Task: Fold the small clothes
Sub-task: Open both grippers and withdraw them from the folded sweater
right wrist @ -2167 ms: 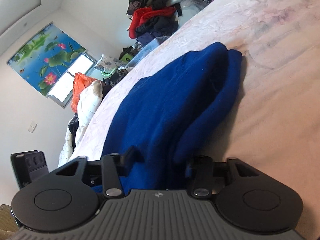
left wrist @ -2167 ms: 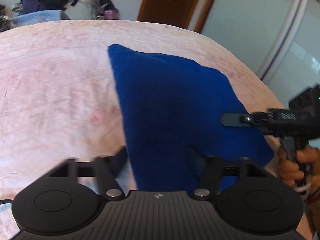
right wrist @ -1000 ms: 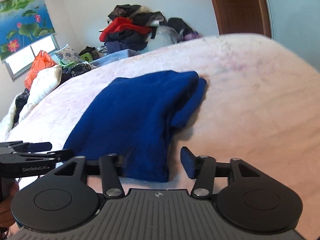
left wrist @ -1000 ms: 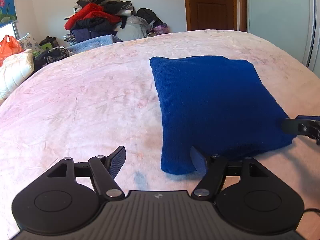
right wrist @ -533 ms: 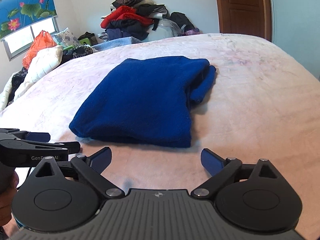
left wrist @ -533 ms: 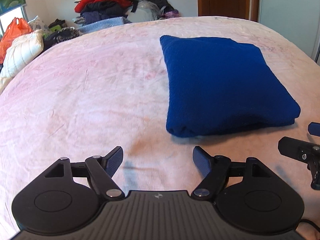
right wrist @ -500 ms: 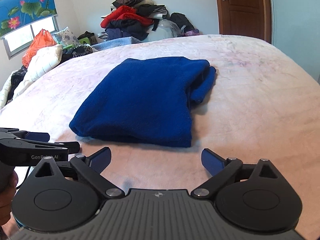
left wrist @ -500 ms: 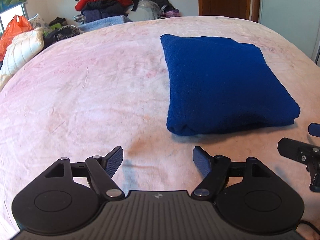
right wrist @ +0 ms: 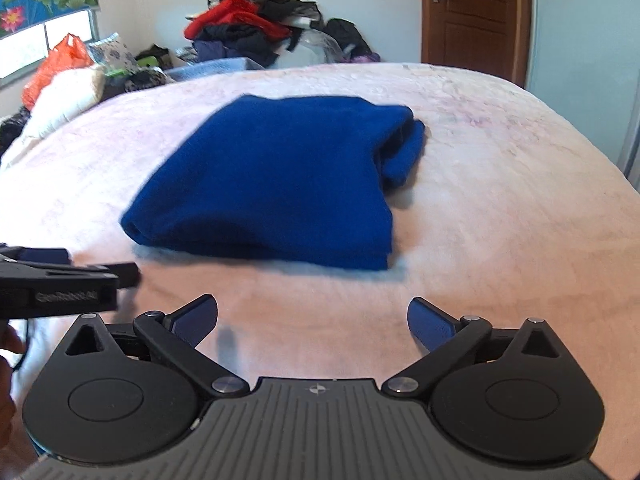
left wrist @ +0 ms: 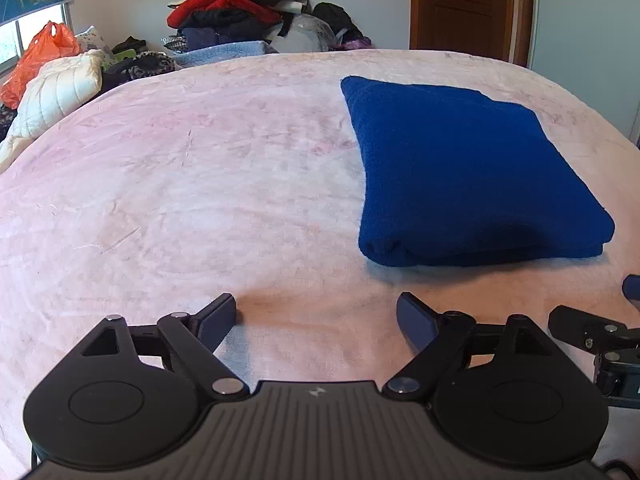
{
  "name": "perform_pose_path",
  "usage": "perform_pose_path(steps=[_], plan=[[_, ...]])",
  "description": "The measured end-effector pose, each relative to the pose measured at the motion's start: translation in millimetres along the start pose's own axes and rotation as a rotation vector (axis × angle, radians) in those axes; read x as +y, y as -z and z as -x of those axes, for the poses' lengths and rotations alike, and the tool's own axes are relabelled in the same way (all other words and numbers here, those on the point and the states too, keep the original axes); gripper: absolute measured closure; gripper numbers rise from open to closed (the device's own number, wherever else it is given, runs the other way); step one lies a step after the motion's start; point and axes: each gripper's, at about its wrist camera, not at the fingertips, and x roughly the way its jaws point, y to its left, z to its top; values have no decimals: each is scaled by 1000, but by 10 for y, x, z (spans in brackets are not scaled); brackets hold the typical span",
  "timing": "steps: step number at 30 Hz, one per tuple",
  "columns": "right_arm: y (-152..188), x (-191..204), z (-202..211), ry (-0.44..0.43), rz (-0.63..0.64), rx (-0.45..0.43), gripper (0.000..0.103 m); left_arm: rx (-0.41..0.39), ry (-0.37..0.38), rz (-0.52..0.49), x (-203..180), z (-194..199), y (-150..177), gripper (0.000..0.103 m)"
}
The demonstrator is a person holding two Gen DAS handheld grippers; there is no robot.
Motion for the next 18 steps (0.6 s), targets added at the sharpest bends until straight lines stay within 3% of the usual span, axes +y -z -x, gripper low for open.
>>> perform_pose_path(steps=[3, 13, 18], plan=[[67, 52, -27, 30, 49, -30, 1, -25, -7, 27, 40, -27, 61, 3], [115, 69, -56, 45, 54, -58, 0, -108, -61, -5, -26, -10, 172, 0], [126, 67, -56, 46, 57, -57, 0, -109, -63, -9, -35, -15, 170, 0]])
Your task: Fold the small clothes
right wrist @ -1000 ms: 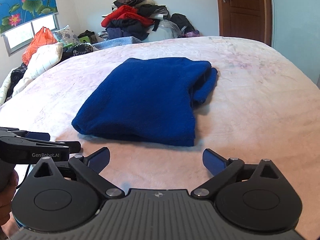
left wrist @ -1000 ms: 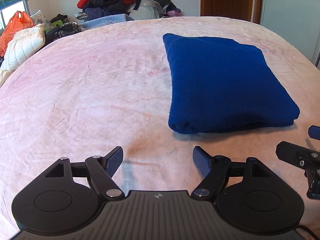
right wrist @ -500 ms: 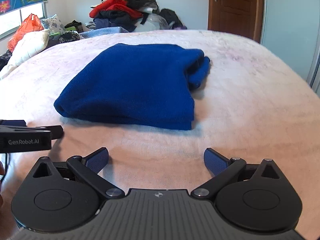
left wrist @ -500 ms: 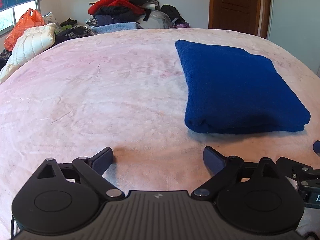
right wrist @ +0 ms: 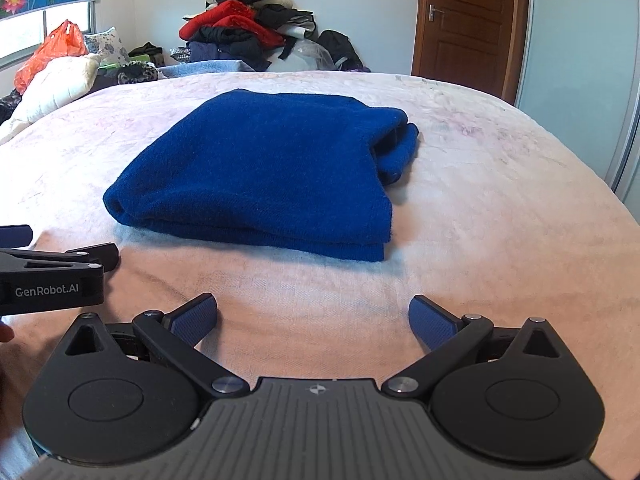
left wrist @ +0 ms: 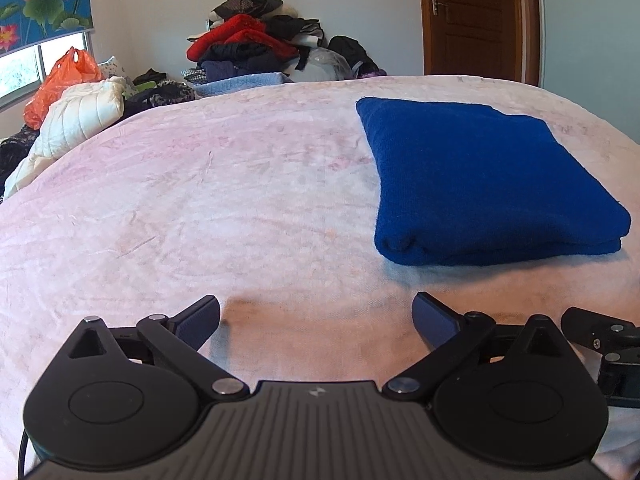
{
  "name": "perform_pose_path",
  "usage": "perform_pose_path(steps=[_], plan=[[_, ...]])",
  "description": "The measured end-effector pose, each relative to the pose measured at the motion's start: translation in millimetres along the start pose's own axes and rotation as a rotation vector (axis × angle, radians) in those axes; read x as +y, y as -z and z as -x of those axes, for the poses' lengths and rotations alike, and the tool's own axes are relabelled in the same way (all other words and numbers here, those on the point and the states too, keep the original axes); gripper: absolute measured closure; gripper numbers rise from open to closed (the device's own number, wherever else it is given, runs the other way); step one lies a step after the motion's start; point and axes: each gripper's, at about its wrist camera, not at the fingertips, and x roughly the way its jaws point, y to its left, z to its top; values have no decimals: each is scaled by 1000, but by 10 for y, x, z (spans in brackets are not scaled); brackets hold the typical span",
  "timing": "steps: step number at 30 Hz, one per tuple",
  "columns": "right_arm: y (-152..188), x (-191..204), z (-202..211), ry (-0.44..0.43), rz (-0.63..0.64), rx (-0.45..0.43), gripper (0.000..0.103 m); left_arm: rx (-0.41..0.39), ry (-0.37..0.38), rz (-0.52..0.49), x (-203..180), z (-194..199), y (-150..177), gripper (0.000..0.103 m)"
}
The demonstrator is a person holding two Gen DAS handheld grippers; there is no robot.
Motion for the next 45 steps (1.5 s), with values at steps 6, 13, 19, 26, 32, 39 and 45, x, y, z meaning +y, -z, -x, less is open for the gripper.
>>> perform_pose_path(steps=[6, 13, 19, 26, 32, 39, 45], plan=[[7, -2, 11, 2, 2, 1, 0, 22, 51, 65, 111, -44, -1, 0], [8, 4, 12, 2, 1, 0, 0, 22, 50, 67, 116, -49, 21, 0], [9, 0, 13, 2, 2, -1, 0, 22, 58, 75, 131, -50, 20, 0], [9, 3, 13, 2, 1, 0, 0, 24, 57, 73, 119, -46, 13, 0], [8, 2, 14, 2, 1, 0, 0, 24, 57, 73, 121, -49, 15, 0], [-3, 9, 7, 3, 3, 3, 0, 24, 57, 72, 119, -49, 13, 0], [-48, 9, -43, 27, -25, -1, 1, 23, 58, 74, 121, -50, 16, 0]])
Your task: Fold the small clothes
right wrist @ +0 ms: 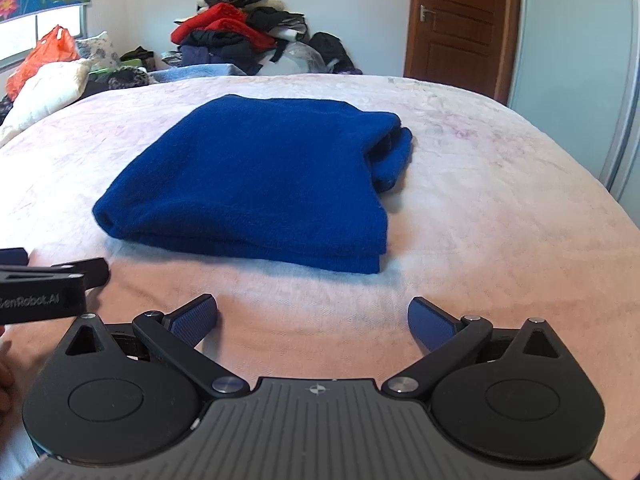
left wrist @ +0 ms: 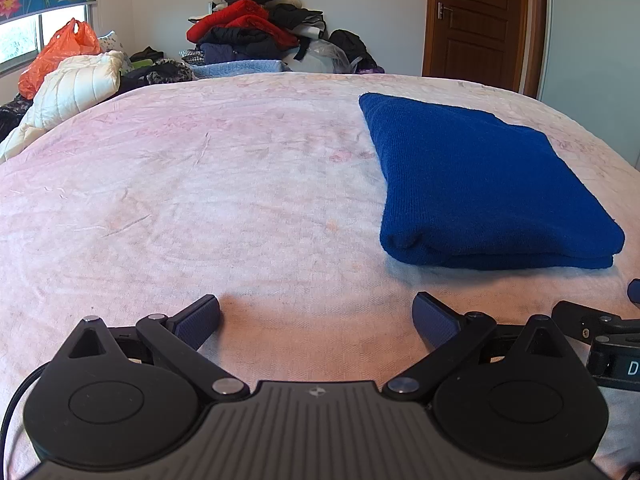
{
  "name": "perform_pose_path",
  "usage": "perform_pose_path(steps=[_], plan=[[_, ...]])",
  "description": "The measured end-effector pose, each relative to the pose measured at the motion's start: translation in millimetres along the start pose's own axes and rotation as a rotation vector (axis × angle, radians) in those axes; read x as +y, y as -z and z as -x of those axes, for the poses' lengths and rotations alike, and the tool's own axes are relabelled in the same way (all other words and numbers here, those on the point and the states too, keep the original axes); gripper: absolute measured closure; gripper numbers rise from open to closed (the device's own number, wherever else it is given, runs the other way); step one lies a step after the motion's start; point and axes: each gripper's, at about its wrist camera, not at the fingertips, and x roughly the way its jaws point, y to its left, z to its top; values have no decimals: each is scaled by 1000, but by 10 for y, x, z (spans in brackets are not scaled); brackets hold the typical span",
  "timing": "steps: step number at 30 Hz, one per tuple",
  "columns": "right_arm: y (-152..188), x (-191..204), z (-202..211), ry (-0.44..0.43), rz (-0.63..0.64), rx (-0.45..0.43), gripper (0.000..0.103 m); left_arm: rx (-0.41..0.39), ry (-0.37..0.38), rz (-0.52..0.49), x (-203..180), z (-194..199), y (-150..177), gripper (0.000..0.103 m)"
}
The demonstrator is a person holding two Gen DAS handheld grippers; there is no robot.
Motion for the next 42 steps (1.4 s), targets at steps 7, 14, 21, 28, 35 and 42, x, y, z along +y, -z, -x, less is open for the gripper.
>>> perform_pose_path(steps=[7, 14, 21, 28, 35, 42], plan=[[-3, 15, -21, 5, 10, 3, 0, 0, 0, 0, 0, -4, -1, 0], [-5, 23, -21, 8, 14, 2, 0, 0, -1, -1, -6, -1, -1, 0], [-4, 22, -20, 7, 13, 3, 0, 0, -1, -1, -9, -1, -2, 0], [-5, 25, -19, 9, 16, 2, 0, 2, -2, -3, -12, 0, -3, 0], [-43, 26, 0, 11, 11, 25, 1, 35, 14, 0, 37, 26, -57, 0], [-77, 47, 83, 13, -8, 54, 1, 56, -5, -16, 38, 121, -131, 0]])
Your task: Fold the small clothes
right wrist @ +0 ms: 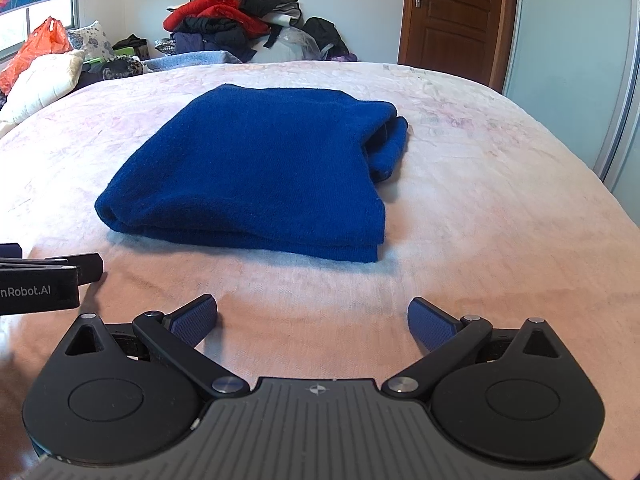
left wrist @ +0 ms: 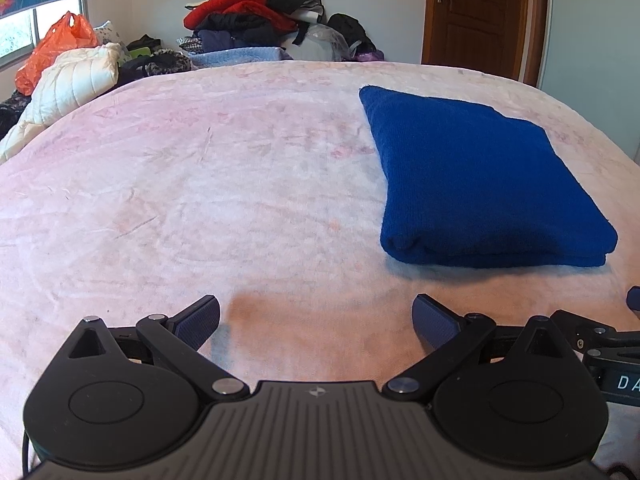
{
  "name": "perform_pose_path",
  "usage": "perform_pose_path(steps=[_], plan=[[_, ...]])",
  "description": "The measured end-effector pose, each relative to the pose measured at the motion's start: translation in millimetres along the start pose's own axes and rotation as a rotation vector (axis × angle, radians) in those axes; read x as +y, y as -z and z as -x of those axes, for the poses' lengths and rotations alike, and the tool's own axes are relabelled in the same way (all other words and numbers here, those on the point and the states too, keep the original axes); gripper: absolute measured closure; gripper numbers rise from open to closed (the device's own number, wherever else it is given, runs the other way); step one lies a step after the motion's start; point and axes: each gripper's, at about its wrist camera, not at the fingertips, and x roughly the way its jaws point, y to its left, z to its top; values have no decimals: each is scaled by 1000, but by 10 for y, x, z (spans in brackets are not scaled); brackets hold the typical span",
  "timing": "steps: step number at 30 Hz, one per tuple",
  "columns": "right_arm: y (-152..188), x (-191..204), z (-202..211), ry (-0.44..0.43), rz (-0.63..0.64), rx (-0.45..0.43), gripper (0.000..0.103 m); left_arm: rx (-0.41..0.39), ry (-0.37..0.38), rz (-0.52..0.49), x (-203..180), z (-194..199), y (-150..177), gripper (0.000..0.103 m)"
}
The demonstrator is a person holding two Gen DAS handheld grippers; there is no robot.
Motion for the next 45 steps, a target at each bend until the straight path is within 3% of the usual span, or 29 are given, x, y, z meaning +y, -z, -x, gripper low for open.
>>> perform_pose_path(steps=[5, 12, 45], plan=[[-41, -7, 109, -6, -26, -3, 1, -5, -18, -16, -3, 113, -57, 0], [-99, -46, 218, -14, -44, -15, 1, 51, 29, 29, 71, 157, -108, 0], [-77, 27, 298, -18, -8, -19, 1, 70, -16, -26, 10, 206, -102, 0]])
